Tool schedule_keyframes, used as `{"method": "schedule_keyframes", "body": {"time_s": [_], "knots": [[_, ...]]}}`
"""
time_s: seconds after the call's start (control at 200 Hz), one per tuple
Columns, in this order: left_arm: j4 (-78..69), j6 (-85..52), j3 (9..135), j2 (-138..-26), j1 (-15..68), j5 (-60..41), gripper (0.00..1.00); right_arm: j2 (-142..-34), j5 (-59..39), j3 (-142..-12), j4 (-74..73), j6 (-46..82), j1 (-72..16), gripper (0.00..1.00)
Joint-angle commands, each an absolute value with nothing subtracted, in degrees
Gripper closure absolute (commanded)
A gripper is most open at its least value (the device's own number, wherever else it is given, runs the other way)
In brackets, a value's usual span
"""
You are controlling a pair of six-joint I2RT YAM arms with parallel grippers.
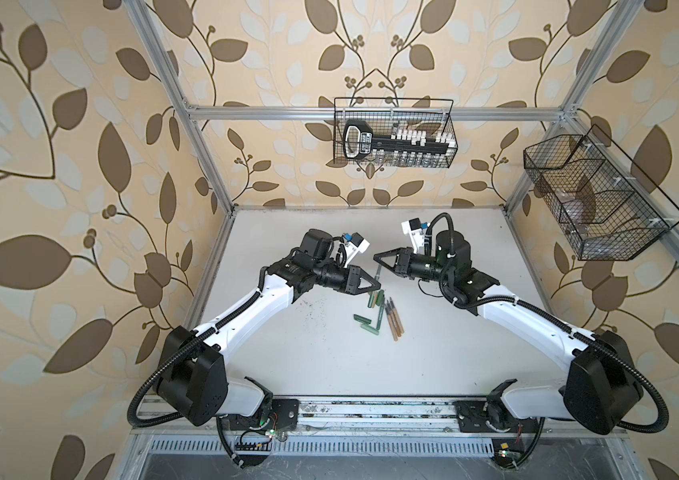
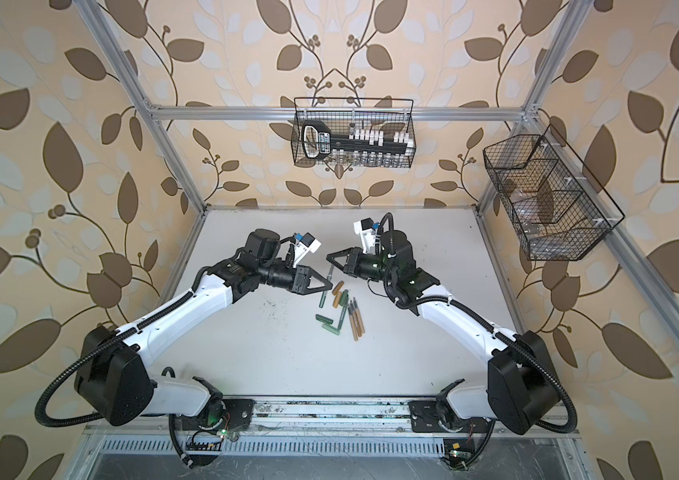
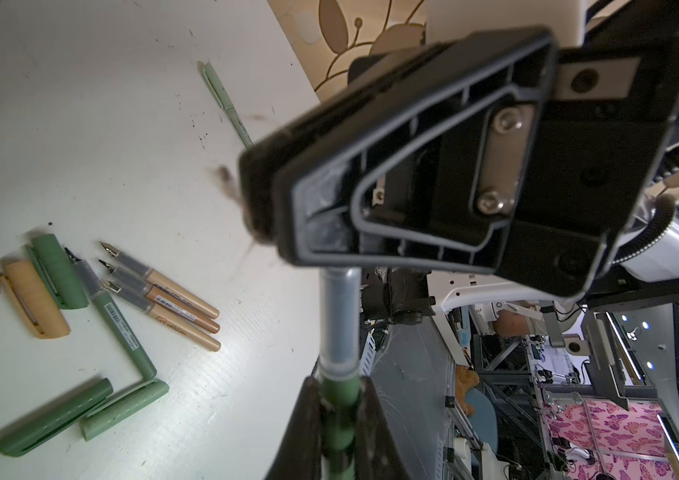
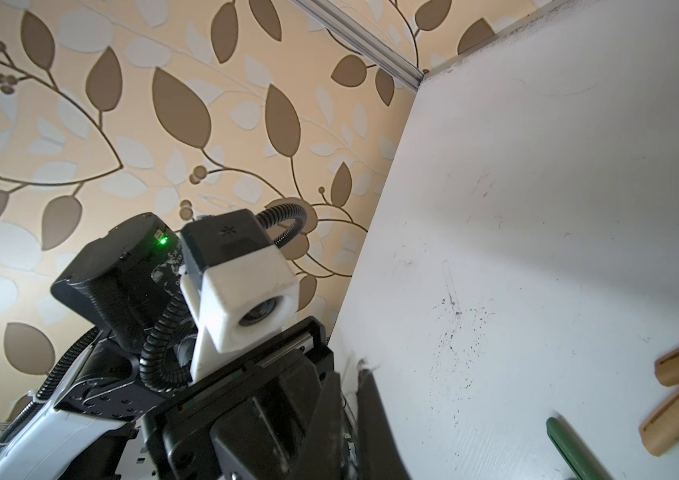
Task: Insert the pens into the pen caps
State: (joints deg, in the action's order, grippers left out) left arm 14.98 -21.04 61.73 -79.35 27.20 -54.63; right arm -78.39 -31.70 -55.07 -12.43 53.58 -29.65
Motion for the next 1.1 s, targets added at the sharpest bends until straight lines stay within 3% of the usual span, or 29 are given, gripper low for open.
{"method": "schedule_keyframes", "body": {"time_s": [0.0, 0.095, 0.23, 0.49, 0.7, 1.095], "knots": [[15.24, -20.5, 61.05, -77.81, 24.68, -55.97, 1.0, -77.07, -28.21, -54.75, -10.4, 52.7, -30.19, 0.83], [17.66, -20.5, 58.75, -76.05, 21.32, -50.67, 1.0, -75.45, -23.87, -54.6, -2.76, 49.96, -30.35, 0.61], [20.68, -20.91, 54.99, -72.36, 15.88, -43.02, 1.0, -75.62, -17.87, -56.92, 11.49, 42.44, -32.51, 0.51], [26.03, -20.19, 54.1, -69.34, 12.77, -31.99, 1.0, -85.78, -10.77, -65.31, 29.13, 27.8, -41.5, 0.48], [23.12, -23.17, 50.23, -66.18, 12.4, -29.47, 1.0, -97.45, -5.93, -76.03, 39.07, 19.96, -47.36, 0.48], [22.74, -24.12, 47.46, -62.04, 12.04, -29.27, 1.0, -109.89, -1.76, -81.23, 42.11, 16.51, -49.36, 0.48]]}}
